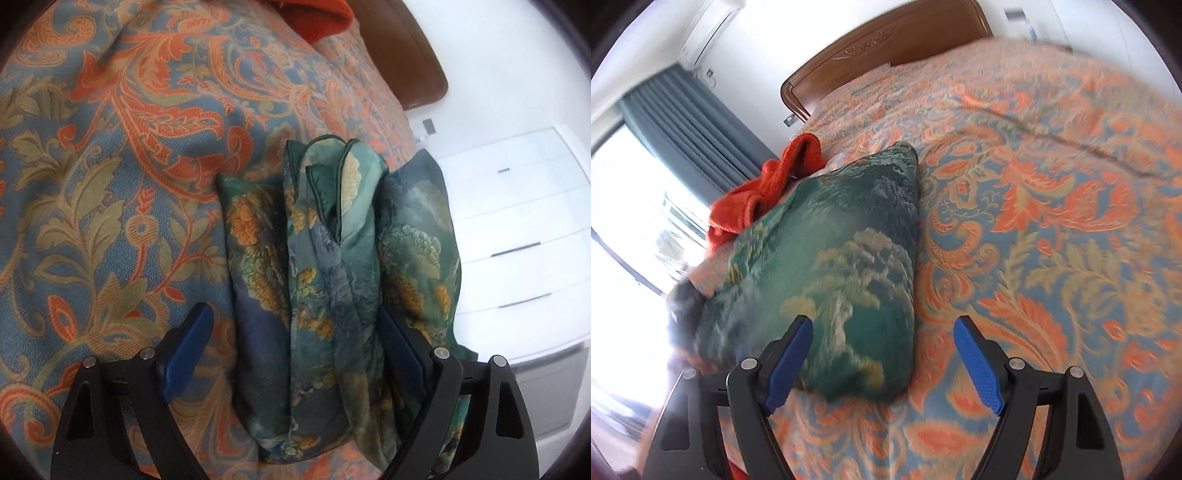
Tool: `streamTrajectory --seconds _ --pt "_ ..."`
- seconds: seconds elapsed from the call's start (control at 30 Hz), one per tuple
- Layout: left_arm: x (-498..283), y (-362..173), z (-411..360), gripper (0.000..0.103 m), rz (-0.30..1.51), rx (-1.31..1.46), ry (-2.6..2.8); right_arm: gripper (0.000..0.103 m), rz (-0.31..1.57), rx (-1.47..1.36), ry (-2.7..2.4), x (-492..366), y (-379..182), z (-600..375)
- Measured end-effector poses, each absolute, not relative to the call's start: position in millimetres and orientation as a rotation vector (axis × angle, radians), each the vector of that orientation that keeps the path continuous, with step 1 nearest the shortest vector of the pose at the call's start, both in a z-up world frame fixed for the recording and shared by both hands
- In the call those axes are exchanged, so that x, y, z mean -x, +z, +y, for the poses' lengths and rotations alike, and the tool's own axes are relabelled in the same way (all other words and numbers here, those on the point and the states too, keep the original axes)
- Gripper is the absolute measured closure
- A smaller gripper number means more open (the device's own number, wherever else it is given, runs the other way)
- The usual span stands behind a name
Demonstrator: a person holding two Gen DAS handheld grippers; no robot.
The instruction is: Fold large clothes
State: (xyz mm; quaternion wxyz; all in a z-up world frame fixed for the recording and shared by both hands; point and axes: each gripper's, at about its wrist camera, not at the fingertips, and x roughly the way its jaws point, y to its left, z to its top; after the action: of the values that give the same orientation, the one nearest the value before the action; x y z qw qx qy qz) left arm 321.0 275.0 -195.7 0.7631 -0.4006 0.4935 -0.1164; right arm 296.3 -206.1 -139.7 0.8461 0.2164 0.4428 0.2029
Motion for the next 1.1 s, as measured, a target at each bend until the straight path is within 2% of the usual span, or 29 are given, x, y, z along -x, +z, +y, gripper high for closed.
streamTrajectory --seconds 0.1,0.3,0.37,0.43,0.47,0.5,0.57,0.6,0.67,0.73,0.97,1.1 --pt "-321.9 -192.9 266.3 0.013 1.078 0.867 -0.279 0.022 0.973 -0.54 0.49 -319.7 -149.6 -209.8" --pt "-335.0 -200.8 237.8 0.013 1.128 0.796 -0.3 0.022 1.089 -0.524 0.637 -362.4 -185.7 -178.7" --pt "-339.3 -205.3 231.9 0.014 1.147 0.79 -0.296 0.005 1.111 -0.57 0.686 -374.1 -196.9 -166.8" --pt "-337.9 -202.1 228.6 0.033 1.146 0.773 -0.285 0.003 1.123 -0.565 0.665 -383.2 -202.6 -155.3" --pt "-336.5 -196.7 226.9 0.046 1.141 0.748 -0.269 0.005 1.133 -0.534 0.638 -388.3 -203.4 -146.4" --pt "-335.2 -191.6 224.3 0.054 1.139 0.725 -0.258 0.006 1.134 -0.464 0.612 -390.0 -199.2 -136.0" --pt "-331.1 -177.7 215.8 0.062 1.126 0.662 -0.237 0.027 1.08 -0.302 0.589 -381.4 -181.6 -117.6" --pt "-331.6 -171.7 210.9 0.064 1.117 0.636 -0.232 0.031 1.027 -0.183 0.576 -370.3 -168.0 -104.4" --pt "-327.9 -151.5 200.1 0.066 1.081 0.581 -0.234 0.041 0.947 -0.023 0.566 -350.7 -149.7 -85.3" --pt "-326.2 -132.5 191.0 0.066 1.044 0.554 -0.245 0.044 0.867 0.089 0.56 -332.0 -134.7 -70.6" --pt "-333.2 -78.0 173.6 0.066 0.931 0.495 -0.281 0.045 0.678 0.148 0.538 -315.3 -91.5 -67.3" --pt "-345.9 -67.7 169.3 0.066 0.899 0.472 -0.282 0.045 0.614 0.138 0.523 -346.4 -70.7 -75.3"
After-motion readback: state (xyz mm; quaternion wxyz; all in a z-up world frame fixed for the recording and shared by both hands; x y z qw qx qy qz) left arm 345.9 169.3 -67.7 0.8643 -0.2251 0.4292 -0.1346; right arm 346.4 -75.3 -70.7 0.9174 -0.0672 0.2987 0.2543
